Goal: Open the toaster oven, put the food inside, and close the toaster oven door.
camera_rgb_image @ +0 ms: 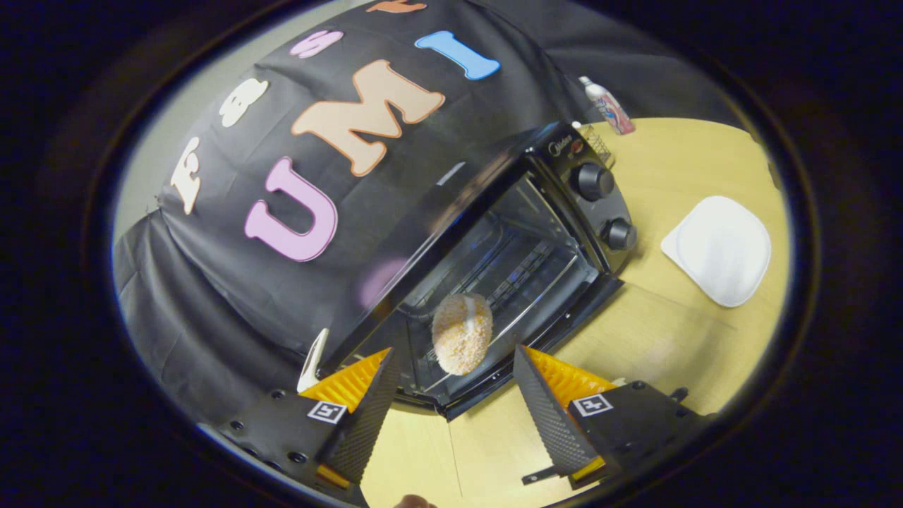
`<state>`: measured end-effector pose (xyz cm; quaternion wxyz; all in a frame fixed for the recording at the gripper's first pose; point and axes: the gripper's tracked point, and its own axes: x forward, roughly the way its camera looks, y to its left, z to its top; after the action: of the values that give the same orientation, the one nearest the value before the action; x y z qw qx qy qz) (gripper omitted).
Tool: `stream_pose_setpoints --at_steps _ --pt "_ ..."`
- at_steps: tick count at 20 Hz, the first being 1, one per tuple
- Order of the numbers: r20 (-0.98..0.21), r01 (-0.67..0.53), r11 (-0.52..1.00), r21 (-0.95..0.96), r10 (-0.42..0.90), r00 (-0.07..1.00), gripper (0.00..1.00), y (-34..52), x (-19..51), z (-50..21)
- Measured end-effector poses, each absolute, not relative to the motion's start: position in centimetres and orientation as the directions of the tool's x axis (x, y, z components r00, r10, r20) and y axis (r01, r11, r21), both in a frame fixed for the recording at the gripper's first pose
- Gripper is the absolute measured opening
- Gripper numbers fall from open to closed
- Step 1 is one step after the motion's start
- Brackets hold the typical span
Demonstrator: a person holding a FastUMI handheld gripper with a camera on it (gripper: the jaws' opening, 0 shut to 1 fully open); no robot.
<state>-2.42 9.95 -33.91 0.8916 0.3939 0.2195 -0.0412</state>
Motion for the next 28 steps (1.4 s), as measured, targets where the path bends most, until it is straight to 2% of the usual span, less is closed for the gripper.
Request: stream_pose_setpoints --at_steps 4,9,13,18,23,28 --pt "-0.426 0.19 0.782 0.593 0.105 0.899 1.0 9.3 -6.1 -32.8" --pt "-0.53 0.182 0.922 0.342 0.029 0.847 1.0 7.2 -12.0 -34.5" --pt "-0.62 0.195 0.966 0.17 -0.049 0.783 1.0 6.0 -15.5 -37.5" --pt "-0.722 0.131 0.99 -0.049 -0.126 0.681 1.0 5.2 -18.0 -42.1" --pt "-0.778 0.089 0.993 -0.082 -0.119 0.617 1.0 6.2 -18.1 -45.8" --pt "-0.775 0.05 0.996 -0.07 -0.086 0.626 1.0 6.9 -16.1 -47.0"
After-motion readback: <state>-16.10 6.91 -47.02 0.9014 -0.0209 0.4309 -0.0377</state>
